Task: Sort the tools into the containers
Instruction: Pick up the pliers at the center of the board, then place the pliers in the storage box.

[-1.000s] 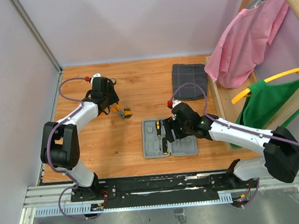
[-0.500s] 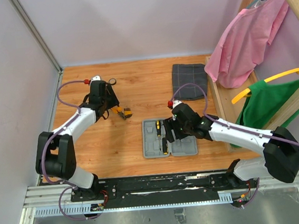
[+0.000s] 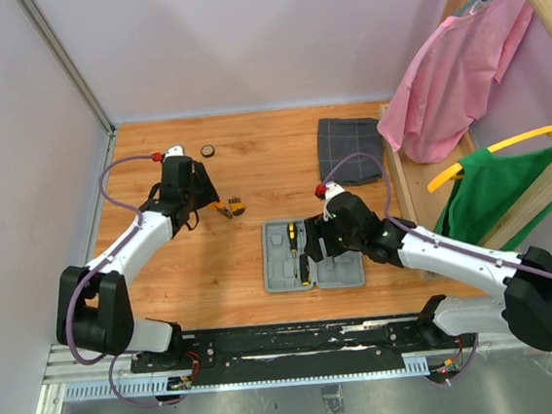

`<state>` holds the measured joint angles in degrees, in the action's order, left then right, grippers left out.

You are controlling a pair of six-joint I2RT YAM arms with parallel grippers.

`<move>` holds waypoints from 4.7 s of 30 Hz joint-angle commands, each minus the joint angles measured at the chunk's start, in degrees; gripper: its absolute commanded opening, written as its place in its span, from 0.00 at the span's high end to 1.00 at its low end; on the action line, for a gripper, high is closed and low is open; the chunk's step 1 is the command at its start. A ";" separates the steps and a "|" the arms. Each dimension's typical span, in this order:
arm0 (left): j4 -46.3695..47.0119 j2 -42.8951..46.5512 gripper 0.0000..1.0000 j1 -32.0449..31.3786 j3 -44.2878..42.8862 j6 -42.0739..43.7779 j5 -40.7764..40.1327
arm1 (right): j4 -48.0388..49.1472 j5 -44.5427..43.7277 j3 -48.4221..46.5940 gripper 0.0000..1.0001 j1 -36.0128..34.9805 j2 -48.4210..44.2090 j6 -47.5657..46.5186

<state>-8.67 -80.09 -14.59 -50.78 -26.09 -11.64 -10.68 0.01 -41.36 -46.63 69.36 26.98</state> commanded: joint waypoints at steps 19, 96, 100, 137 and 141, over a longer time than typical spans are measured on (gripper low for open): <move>-3.93 8.14 0.67 -4.90 0.52 0.87 3.91 | 32.64 0.98 13.18 0.25 -0.30 -9.81 -9.00; 4.45 28.81 0.13 -31.47 4.72 -7.97 6.97 | 45.92 20.09 8.53 1.00 -0.93 1.66 -3.08; 4.96 28.94 0.13 -31.47 5.65 -8.01 6.29 | 46.39 19.79 8.96 0.99 0.17 0.37 0.19; 22.83 25.95 0.23 -38.62 14.84 -7.88 16.34 | 99.23 25.15 13.35 0.99 12.38 6.54 42.84; 24.58 25.48 0.37 -38.76 14.65 -7.57 16.90 | 99.64 26.70 12.65 0.99 12.32 6.97 43.06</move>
<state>11.49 -54.33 -52.73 -35.92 -34.37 4.38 78.04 23.94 -25.91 -35.99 76.97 65.98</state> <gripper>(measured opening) 0.701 0.232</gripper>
